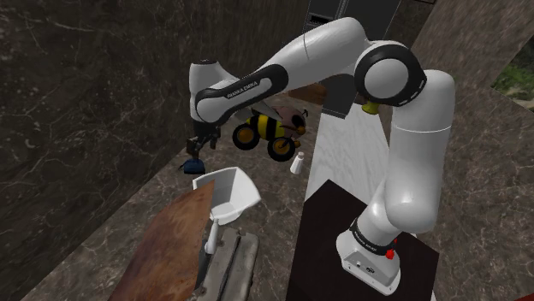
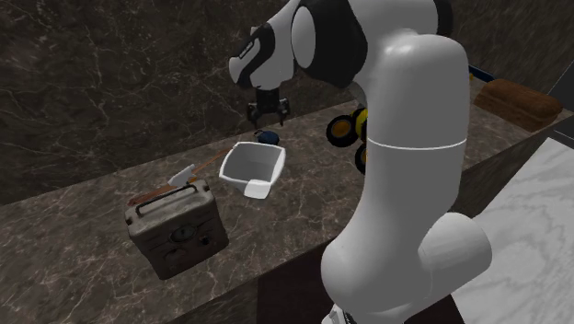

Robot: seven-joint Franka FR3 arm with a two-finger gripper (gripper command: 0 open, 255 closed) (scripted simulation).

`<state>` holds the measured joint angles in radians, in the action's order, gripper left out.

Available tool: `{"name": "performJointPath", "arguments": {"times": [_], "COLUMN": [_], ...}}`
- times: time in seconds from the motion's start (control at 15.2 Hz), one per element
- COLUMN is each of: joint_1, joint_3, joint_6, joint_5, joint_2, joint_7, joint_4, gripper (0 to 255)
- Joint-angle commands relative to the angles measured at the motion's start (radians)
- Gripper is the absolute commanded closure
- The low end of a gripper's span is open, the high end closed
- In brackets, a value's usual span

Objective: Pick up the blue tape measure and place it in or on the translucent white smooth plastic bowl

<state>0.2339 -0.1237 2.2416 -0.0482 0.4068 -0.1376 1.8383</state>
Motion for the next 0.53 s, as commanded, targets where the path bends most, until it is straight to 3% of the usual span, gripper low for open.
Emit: {"name": "performJointPath", "arguments": {"times": [0.0,0.2,0.46], "joint_1": [0.015,0.040,0.044], "joint_3": [-0.003,-0.006,-0.003], "joint_6": [0.001,-0.005,0.022], "joint_5": [-0.013,-0.031,-0.035], "joint_2": [0.074,0.189,0.219], "joint_7": [-0.001,-0.001,-0.003], "joint_4": [-0.070,-0.187,-0.189], "gripper": [0,0,0]}}
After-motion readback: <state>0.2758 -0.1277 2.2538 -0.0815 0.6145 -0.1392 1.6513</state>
